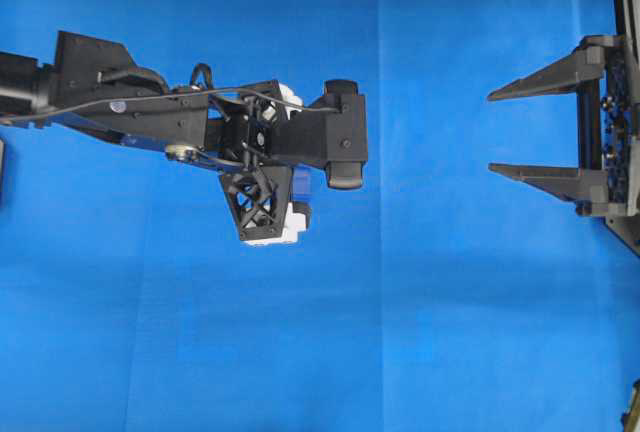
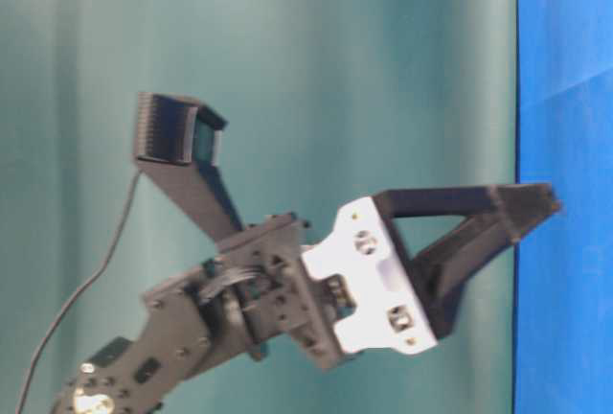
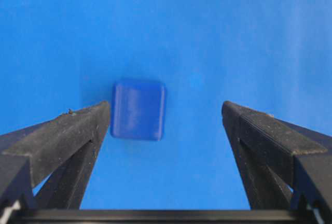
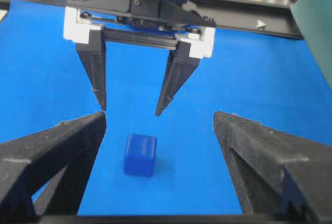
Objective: Handover the blue block to the right arm after grasping it with the left arm, then place it in the designated position.
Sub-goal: 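Lower the left gripper around the blue cube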
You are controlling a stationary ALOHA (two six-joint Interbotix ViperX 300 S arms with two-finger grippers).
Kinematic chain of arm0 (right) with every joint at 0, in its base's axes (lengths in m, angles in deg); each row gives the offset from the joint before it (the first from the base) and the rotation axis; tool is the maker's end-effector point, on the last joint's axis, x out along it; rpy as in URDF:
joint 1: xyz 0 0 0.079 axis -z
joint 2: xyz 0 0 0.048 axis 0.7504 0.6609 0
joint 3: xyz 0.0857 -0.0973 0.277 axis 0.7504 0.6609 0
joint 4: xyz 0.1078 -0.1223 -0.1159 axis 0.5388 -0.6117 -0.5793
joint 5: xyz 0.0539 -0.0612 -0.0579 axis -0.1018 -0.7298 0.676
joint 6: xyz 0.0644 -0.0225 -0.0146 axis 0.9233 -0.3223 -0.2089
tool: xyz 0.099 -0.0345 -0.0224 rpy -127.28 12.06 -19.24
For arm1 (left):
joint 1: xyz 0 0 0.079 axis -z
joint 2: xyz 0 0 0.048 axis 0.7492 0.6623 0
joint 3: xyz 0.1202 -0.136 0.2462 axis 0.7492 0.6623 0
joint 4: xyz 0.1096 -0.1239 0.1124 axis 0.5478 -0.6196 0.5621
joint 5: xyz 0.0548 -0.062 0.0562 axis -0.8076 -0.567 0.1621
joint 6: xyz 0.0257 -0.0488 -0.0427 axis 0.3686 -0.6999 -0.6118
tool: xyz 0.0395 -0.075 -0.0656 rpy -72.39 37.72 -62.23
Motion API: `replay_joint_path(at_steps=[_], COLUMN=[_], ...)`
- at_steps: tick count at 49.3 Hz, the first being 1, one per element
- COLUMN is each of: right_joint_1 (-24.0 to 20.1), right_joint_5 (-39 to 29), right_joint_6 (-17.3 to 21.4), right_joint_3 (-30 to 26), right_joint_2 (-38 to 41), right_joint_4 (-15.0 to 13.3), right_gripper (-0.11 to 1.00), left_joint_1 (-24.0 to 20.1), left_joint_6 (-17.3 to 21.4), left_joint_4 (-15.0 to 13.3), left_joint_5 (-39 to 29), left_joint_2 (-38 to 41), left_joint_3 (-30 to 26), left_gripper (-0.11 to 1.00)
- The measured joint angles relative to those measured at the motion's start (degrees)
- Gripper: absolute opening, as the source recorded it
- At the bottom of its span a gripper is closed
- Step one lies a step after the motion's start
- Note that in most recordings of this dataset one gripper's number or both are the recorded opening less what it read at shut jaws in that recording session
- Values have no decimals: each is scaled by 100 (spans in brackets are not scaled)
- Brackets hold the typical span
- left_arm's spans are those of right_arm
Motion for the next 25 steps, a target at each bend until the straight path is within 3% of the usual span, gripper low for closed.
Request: replay_joint_path(at_steps=[25], right_joint_1=[0], right_joint_5=[0], right_joint_6=[0], right_joint_3=[0], right_joint_2=[70], right_joint_4=[9], right_gripper=[98], left_joint_1=[-79], left_joint_6=[-26], left_joint_4=[0], left_joint_5=[1169], left_joint_2=[202], left_joint_3=[756], left_gripper=[92])
